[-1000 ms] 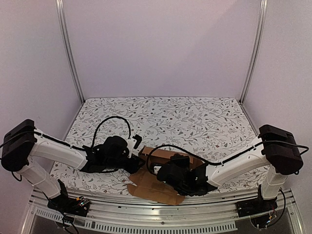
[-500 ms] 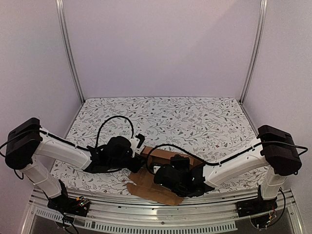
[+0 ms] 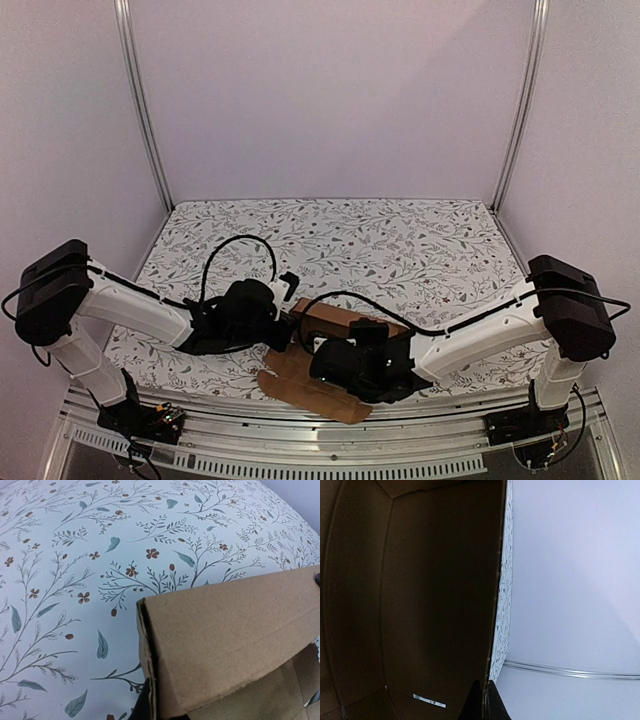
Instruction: Fold the paper box
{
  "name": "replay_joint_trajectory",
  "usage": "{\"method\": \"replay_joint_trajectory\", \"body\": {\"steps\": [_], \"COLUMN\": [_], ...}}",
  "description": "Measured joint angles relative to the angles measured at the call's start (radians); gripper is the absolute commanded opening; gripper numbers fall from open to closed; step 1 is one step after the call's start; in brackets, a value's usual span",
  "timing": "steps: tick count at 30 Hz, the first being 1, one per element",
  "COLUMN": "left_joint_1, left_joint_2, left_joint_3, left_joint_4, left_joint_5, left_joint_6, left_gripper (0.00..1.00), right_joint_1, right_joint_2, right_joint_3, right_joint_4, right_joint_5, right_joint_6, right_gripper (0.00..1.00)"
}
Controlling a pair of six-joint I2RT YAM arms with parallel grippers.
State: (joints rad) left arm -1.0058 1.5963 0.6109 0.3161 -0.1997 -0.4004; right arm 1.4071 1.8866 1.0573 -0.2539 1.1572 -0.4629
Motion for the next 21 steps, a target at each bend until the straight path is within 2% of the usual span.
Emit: {"method": "replay_joint_trajectory", "body": {"steps": [8,13,21], "left_joint_1": [-0.003,-0.005,-0.010], "left_joint_2": [0.008,0.008,0.008], "left_joint_3": [0.010,0.019,0.053], "left_joint_4": [-0.006,-0.022,-0.048], "left_joint_5": [-0.019,-0.019,-0.019], "left_joint_6": [0.011,0.029,0.081], "left_gripper": [0.00,0.00,0.00], "right_joint_1": [0.004,0.005,-0.027], "right_joint_2": [-0.001,-0.044,-0.214], "right_joint_3": [0.028,0.036,0.074], "right_joint_4": [-0.066,-0.099,-0.154], "right_joint_5": [-0.100,-0.226,-0.500], "right_joint_6": [0.081,0.134,0.215], "right_gripper": [0.44,0.65,0.78]}}
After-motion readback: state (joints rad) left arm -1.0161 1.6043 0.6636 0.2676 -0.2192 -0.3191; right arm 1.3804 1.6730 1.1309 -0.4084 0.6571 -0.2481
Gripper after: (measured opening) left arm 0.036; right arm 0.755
